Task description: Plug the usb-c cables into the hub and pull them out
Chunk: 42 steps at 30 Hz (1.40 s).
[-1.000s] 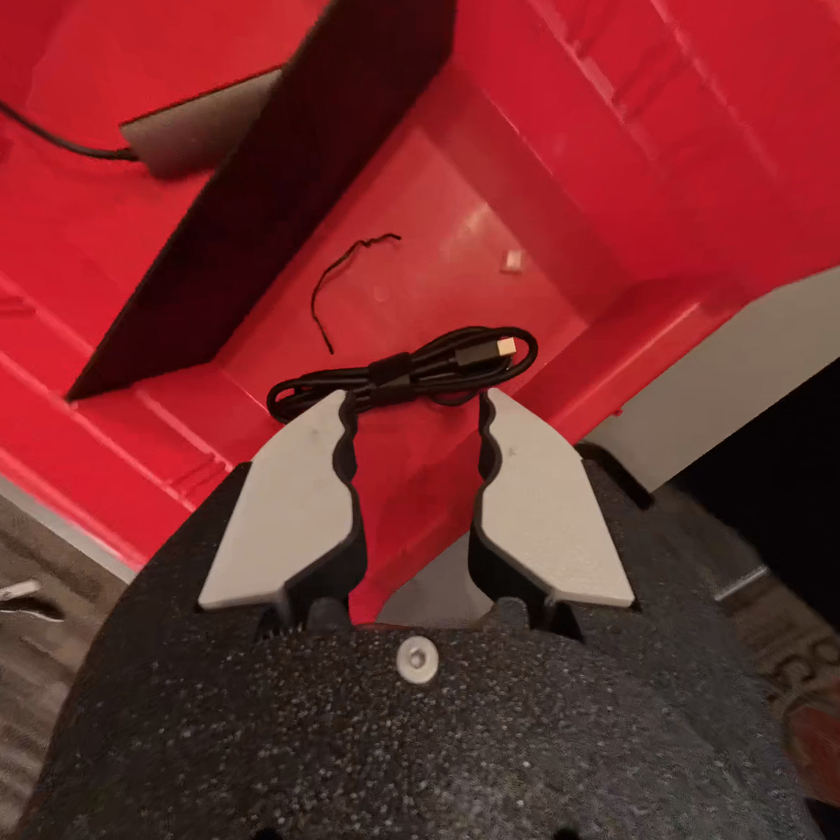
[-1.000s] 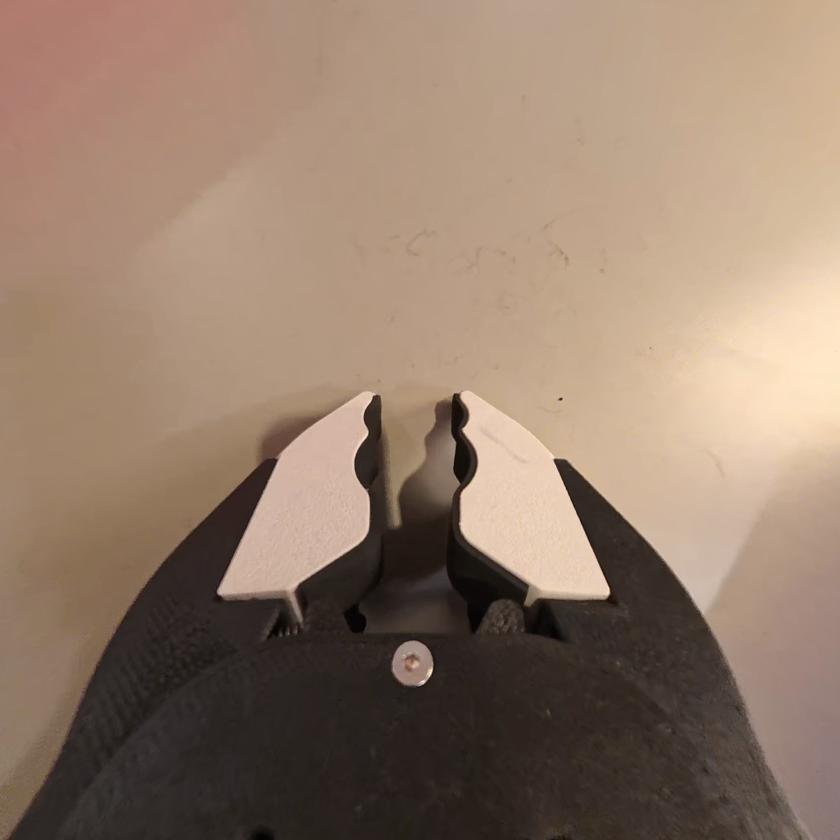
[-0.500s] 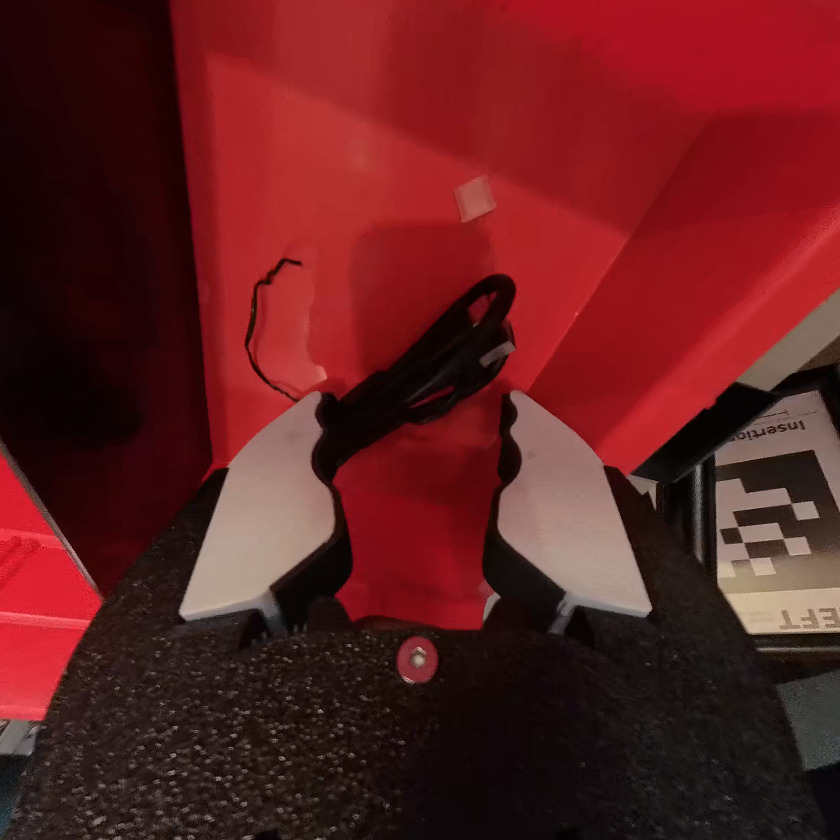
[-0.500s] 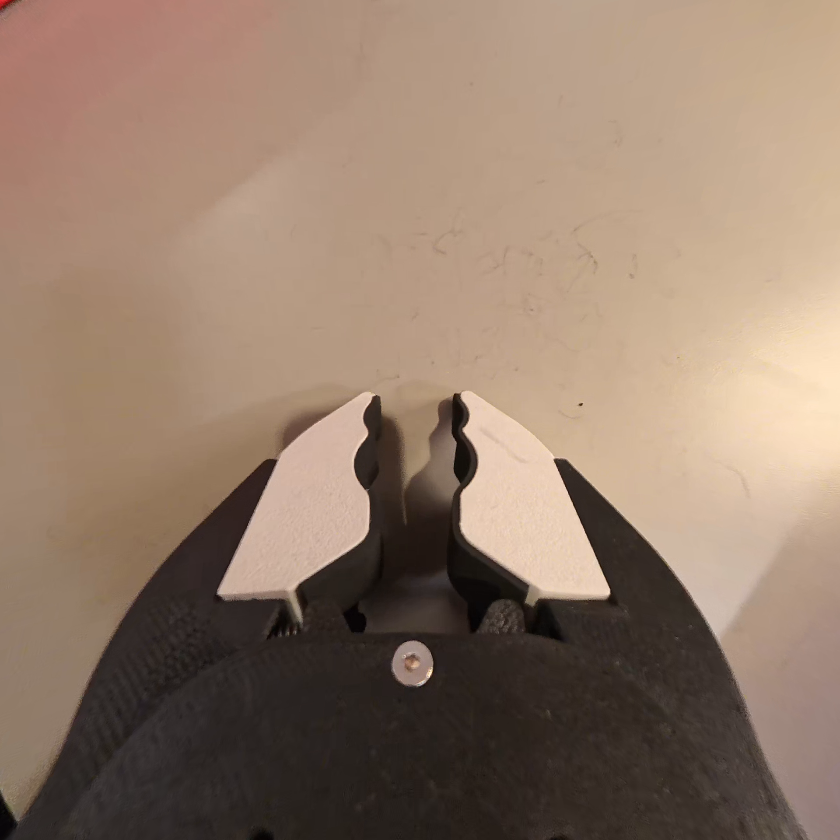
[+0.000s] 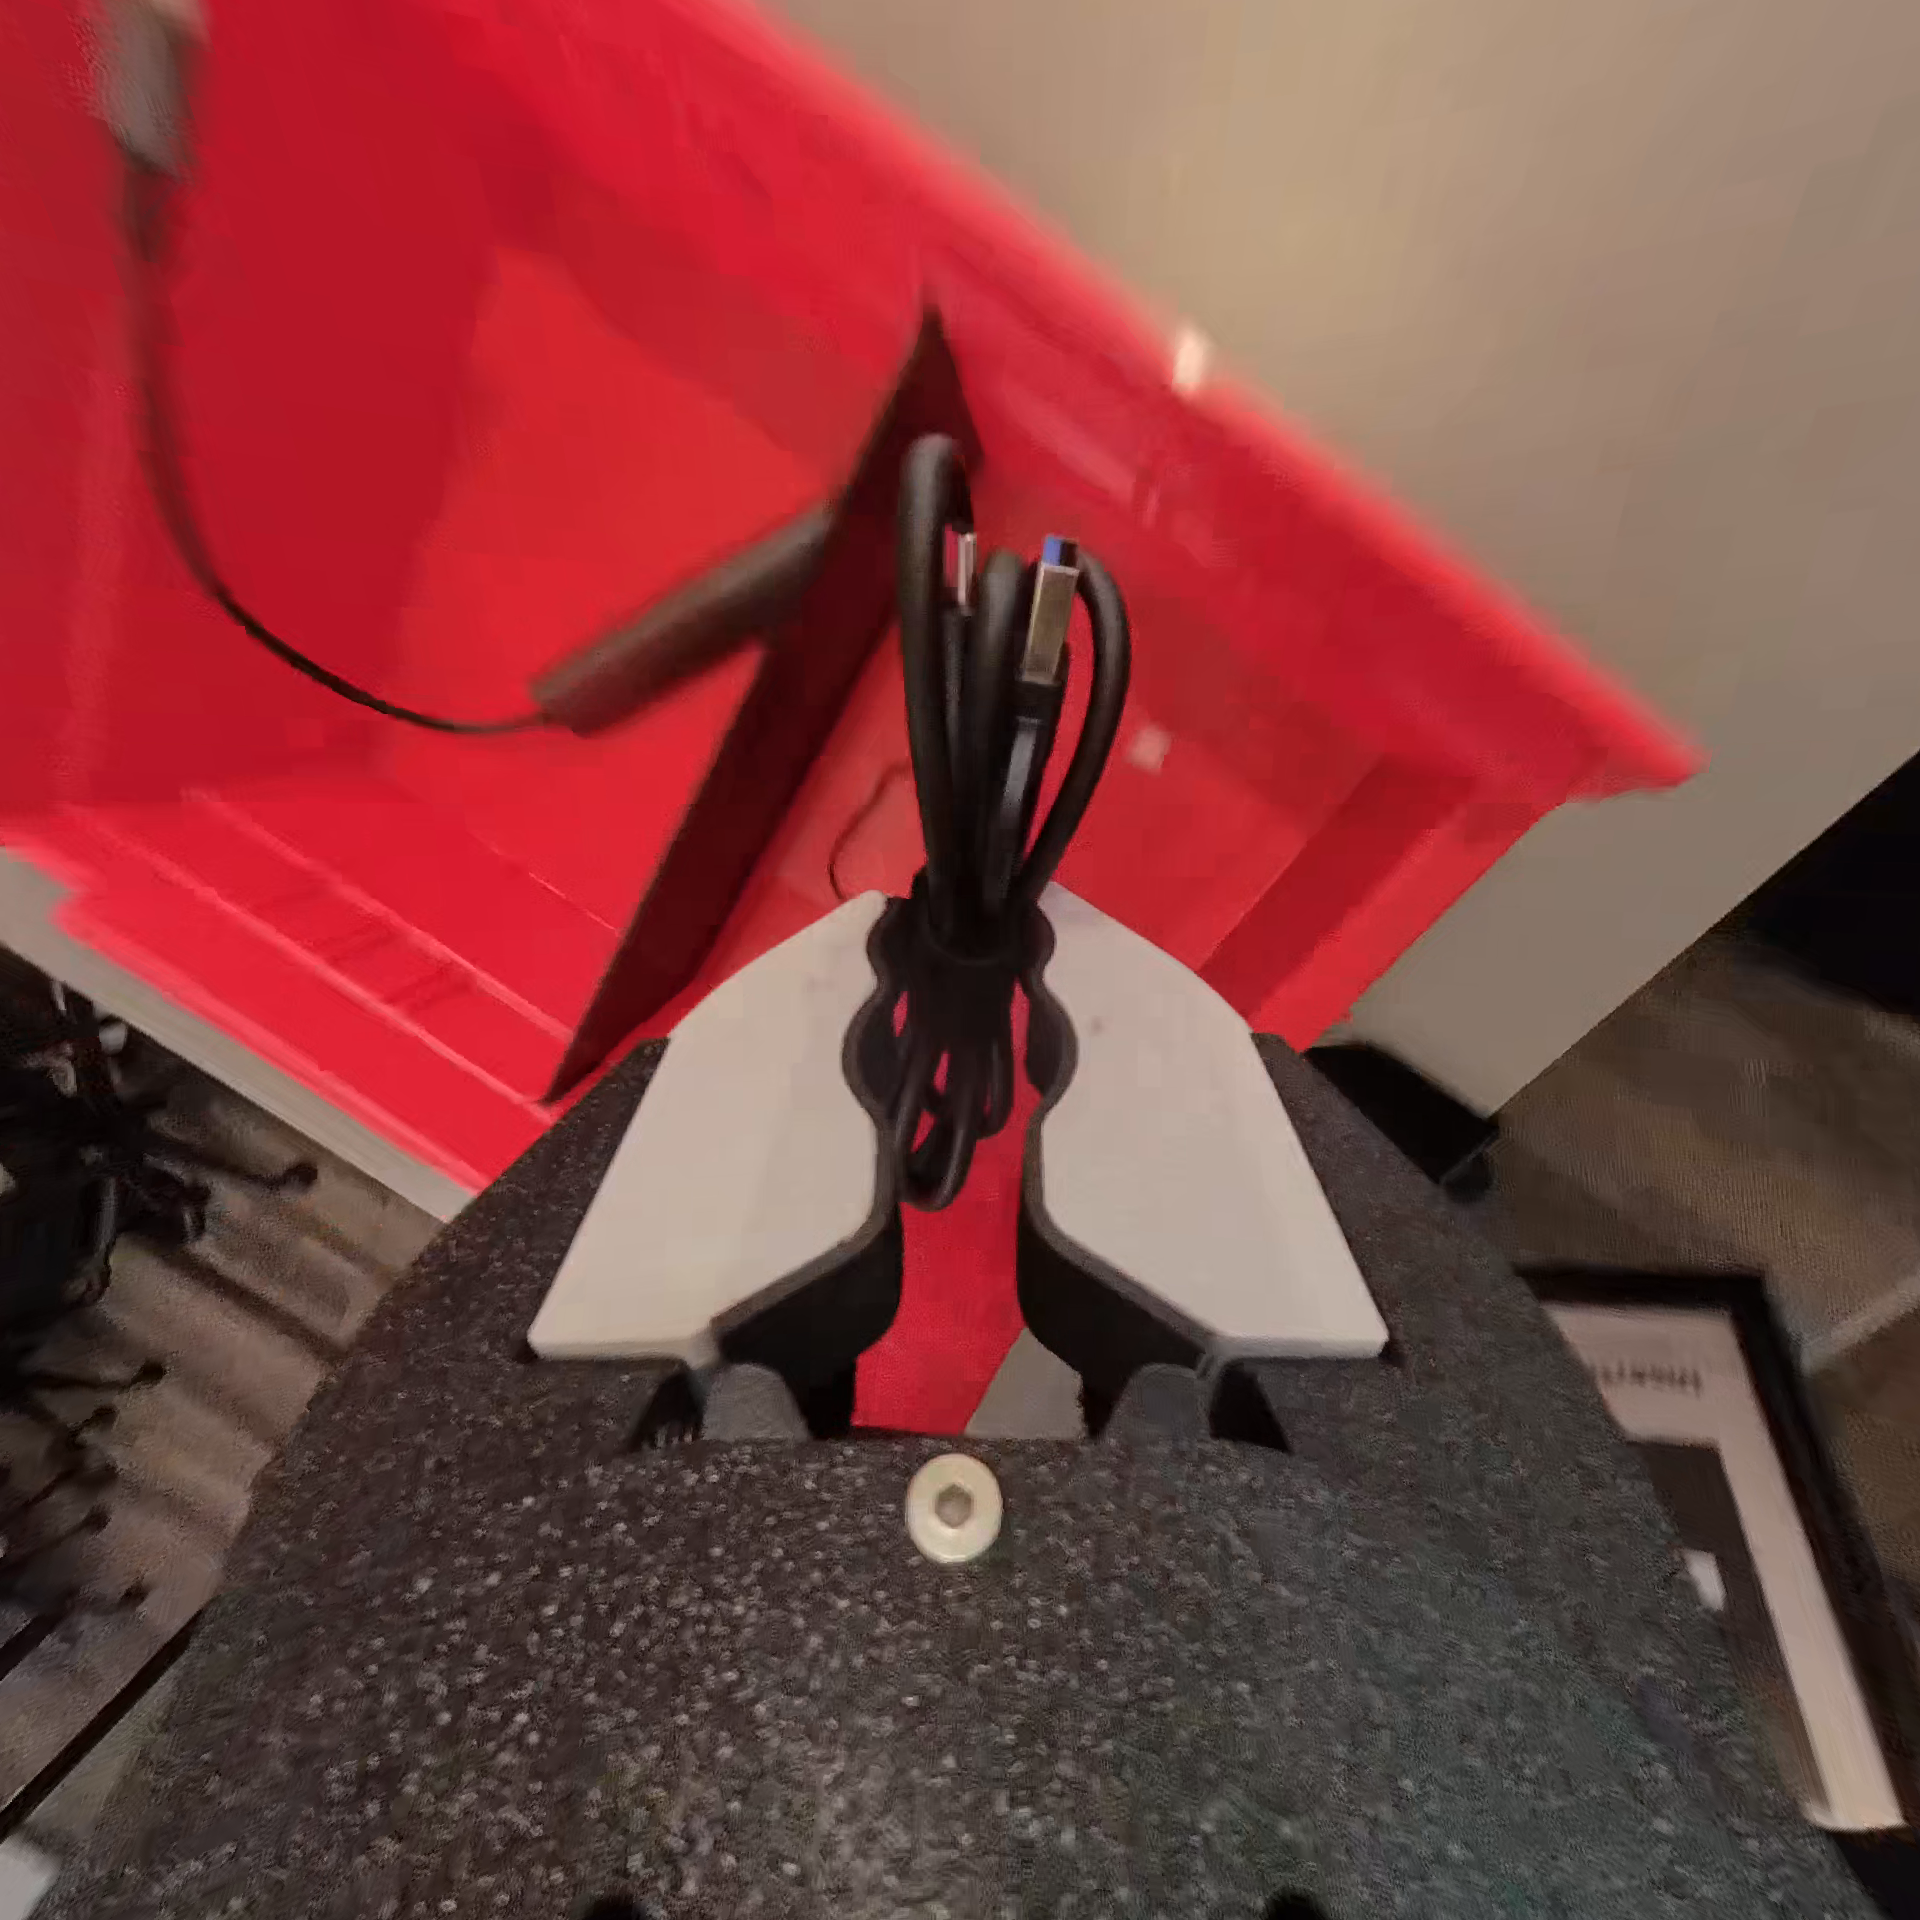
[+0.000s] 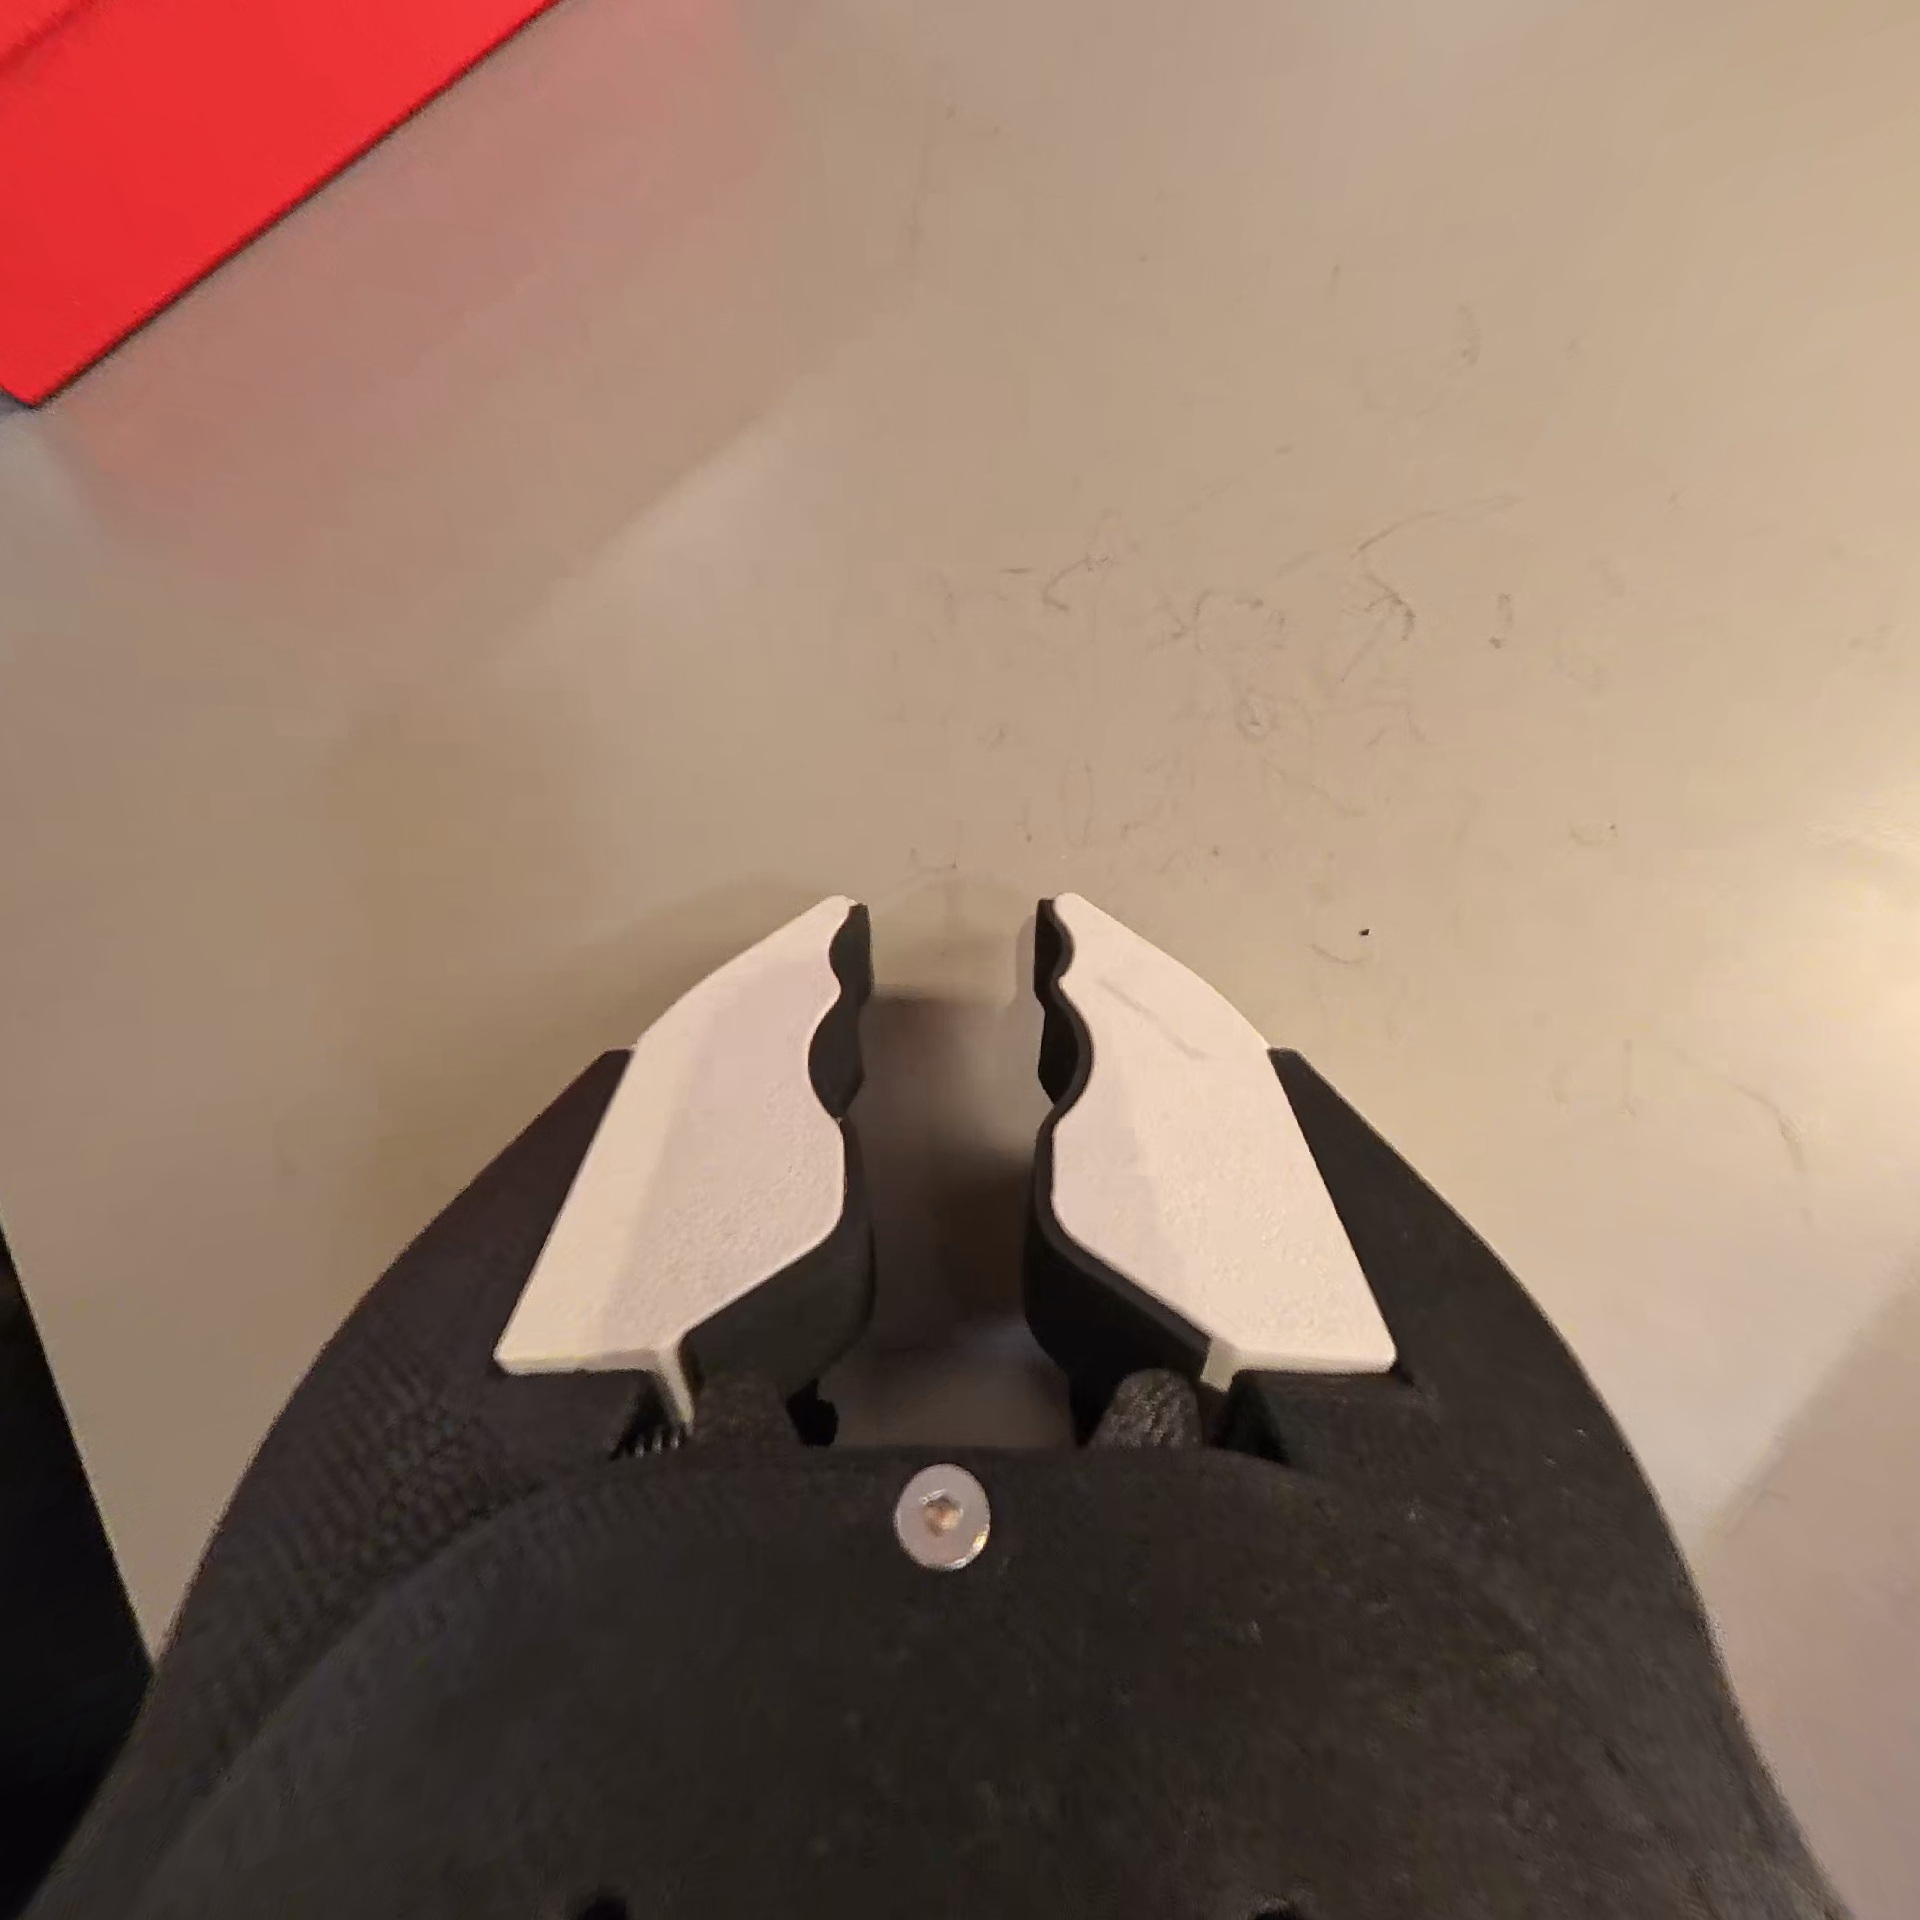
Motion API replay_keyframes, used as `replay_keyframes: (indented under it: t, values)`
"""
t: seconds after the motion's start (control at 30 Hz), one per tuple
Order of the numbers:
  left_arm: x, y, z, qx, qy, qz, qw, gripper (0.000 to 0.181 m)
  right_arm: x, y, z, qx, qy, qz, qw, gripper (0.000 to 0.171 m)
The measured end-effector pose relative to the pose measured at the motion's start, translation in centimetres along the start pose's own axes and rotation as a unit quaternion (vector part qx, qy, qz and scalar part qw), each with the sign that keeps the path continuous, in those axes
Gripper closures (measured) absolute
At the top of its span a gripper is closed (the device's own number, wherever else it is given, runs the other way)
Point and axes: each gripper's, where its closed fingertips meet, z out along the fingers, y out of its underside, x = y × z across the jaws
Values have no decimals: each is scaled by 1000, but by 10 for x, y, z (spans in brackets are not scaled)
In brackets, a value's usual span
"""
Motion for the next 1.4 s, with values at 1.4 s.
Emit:
replay_keyframes:
  t: [1.4]
  values:
    - [-29, -98, -24, 311, -35, -309, 898, 139, -15, -18, -34, 132, -10, 23, 991, 123]
